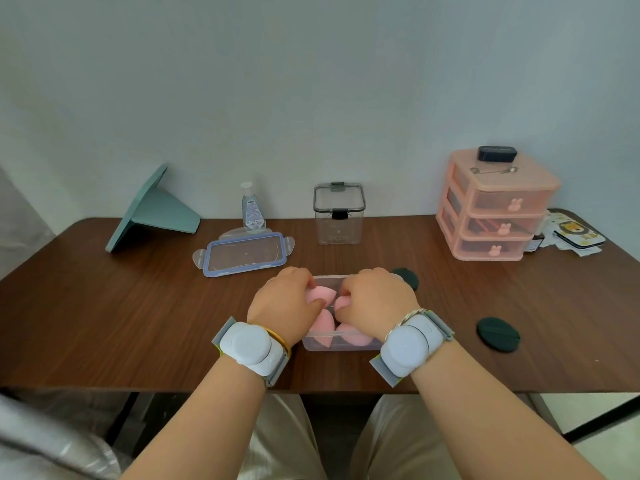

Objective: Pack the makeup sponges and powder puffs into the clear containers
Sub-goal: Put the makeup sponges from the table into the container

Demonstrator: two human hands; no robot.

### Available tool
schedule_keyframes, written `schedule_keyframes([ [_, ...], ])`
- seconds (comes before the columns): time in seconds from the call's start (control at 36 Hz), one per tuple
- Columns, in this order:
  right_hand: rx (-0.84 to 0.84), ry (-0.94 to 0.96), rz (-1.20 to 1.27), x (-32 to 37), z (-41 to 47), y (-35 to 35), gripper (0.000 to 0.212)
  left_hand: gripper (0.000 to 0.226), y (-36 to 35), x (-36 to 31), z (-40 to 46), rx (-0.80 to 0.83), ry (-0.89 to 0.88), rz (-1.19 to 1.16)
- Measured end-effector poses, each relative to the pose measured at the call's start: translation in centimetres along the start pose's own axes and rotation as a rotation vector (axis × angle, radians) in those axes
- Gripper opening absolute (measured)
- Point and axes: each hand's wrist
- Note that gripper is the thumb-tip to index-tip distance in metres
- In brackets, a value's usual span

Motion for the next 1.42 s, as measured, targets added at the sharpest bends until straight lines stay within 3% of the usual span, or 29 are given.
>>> schedule_keyframes([
  [0.19,0.002,0.001,0.002,0.1,-0.3,0.0,0.033,0.04,-0.1,-0.2,0.3,0.102,-0.043,0.127],
  [0.36,0.012,0.003,0.091,-0.4,-0.7,0.1,0.024,0.043,0.1,0.4,0.2,0.183,0.003,-0.01],
  [0.47,0.026,0.007,0.106,-0.8,-0.6,0.4,0.025,0.045,0.4,0.1,-0.3,0.068,0.019,-0.167],
  [0.56,0.046,0.017,0.113,-1.1,-0.4,0.6,0.027,0.028,0.8,-0.1,-0.7,0.024,-0.045,-0.104],
  [0.89,0.143,-0.057,-0.017,-1.5,-0.7,2.2,0.026,0.026,1.6,-0.4,-0.4,0.245,-0.041,-0.019],
  [1.08,0.121,-0.104,0.003,-2.1,-0.2,2.6,0.024,0.029,1.5,-0.4,-0.4,0.22,-0.031,-0.031],
  [1.28,0.092,-0.128,-0.084,-3.2,0.3,3.5,0.032,0.032,1.2,-1.2,-0.1,0.015,-0.14,0.018],
  [1.42,0.121,-0.217,-0.047,-2.9,0.7,2.4,0.024,0.037,1.0,-2.4,0.5,0.067,-0.15,0.028],
])
Point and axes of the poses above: each hand's wrist, its own z-axis towards the middle knuckle, its own y-axis out of the back of the hand, x = y × z, and after that the axes turned 15 degrees about -y, right-handed
